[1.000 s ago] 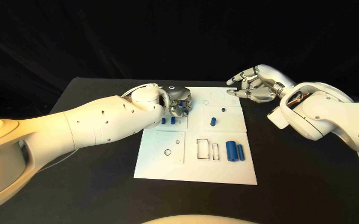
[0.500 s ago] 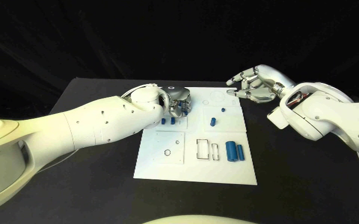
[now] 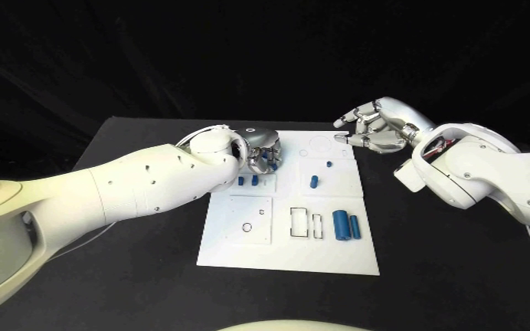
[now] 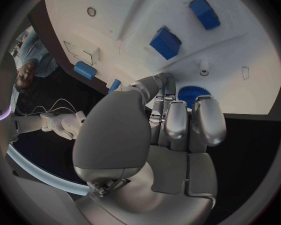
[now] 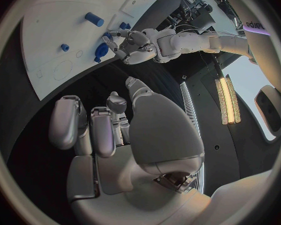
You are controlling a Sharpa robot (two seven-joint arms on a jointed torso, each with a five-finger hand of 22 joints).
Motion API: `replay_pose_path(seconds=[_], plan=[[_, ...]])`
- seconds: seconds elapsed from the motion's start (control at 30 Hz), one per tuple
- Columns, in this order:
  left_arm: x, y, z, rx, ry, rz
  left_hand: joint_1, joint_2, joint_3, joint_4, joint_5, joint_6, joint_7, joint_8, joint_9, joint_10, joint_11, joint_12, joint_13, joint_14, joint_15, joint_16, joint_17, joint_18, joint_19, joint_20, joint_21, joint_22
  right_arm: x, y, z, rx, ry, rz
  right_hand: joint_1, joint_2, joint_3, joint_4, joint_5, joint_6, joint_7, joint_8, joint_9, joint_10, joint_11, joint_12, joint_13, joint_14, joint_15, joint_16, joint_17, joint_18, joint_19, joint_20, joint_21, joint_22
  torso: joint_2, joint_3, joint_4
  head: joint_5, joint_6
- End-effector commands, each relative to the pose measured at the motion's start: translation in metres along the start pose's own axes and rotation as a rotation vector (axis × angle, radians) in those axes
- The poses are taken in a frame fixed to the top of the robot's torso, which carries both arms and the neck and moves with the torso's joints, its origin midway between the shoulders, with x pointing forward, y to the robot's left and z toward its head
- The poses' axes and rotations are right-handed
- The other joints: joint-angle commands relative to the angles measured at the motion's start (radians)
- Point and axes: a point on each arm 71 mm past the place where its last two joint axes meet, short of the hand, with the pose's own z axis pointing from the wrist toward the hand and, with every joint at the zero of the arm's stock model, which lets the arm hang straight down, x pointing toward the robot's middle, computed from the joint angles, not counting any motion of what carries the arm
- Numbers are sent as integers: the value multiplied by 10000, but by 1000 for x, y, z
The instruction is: Assemble the parts on the task board
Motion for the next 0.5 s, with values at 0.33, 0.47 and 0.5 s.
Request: replay_pose_path(seconds=[0.33, 0.47, 0.5], plan=[[-26, 23, -23, -456, -557, -1026, -195, -35, -73, -13, -22, 87, -19, -67, -4, 65, 3, -107, 6, 0, -44, 32, -20, -113, -9, -75, 65, 26, -2, -2, 0, 19, -68, -35, -6, 37, 40, 11, 47, 17, 35, 31, -14, -1, -39, 52, 11, 497, -49, 45, 1018, 142, 8, 0, 53, 10, -34, 0, 48, 16, 63], [-30, 33, -33, -707, -447, -1136, -253, -53, -97, -6, -27, 96, -24, -82, -5, 78, 1, -140, 12, 0, -44, 35, -28, -113, -10, -74, 65, 26, -3, -3, 0, 32, -74, -38, -2, 45, 47, 11, 52, 33, 33, 46, -15, 13, -42, 67, 16, 499, -52, 41, 1017, 140, 15, -2, 59, 17, -22, 1, 42, 24, 49], [-31, 36, -35, -772, -394, -1164, -262, -56, -101, -3, -28, 97, -25, -84, -6, 80, 1, -145, 13, 0, -44, 36, -29, -113, -10, -74, 66, 27, -3, -3, 0, 36, -75, -39, -2, 45, 47, 11, 52, 33, 33, 46, -15, 13, -42, 67, 16, 499, -52, 41, 1017, 140, 15, -2, 59, 17, -20, 2, 35, 26, 46]])
